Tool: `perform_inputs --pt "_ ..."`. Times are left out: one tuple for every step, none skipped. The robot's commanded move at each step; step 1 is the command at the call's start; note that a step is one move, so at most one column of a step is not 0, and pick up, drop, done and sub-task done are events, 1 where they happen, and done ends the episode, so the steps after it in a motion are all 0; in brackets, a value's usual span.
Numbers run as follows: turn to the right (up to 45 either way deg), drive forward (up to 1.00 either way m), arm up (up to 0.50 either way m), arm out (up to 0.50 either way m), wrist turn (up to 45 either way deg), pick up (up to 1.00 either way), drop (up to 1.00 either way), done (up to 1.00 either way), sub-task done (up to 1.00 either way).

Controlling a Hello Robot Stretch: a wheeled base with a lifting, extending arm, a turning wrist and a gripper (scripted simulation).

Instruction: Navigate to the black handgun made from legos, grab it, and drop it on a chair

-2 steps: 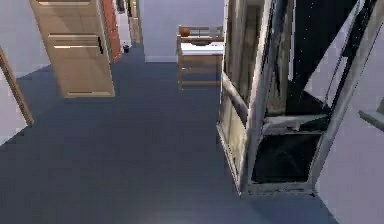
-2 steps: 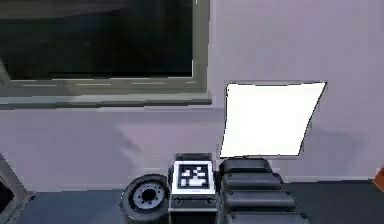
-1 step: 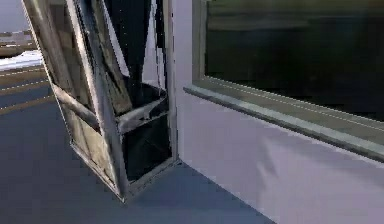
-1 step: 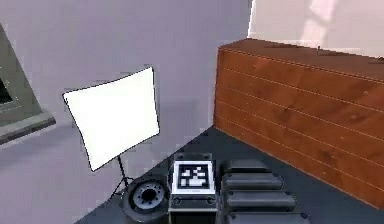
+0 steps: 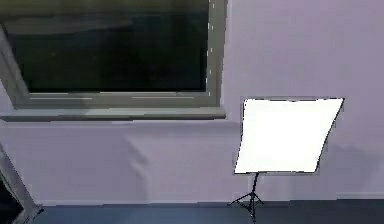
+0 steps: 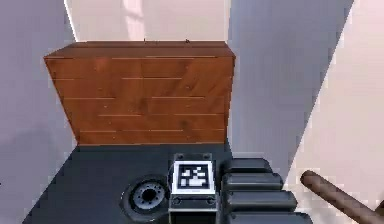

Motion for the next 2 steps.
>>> perform_inputs --pt "45.0 0.0 0.0 0.0 0.0 0.0 0.0 0.0 0.0" --pt "36.0 0.0 0.0 0.0 0.0 0.0 0.0 0.0 0.0"
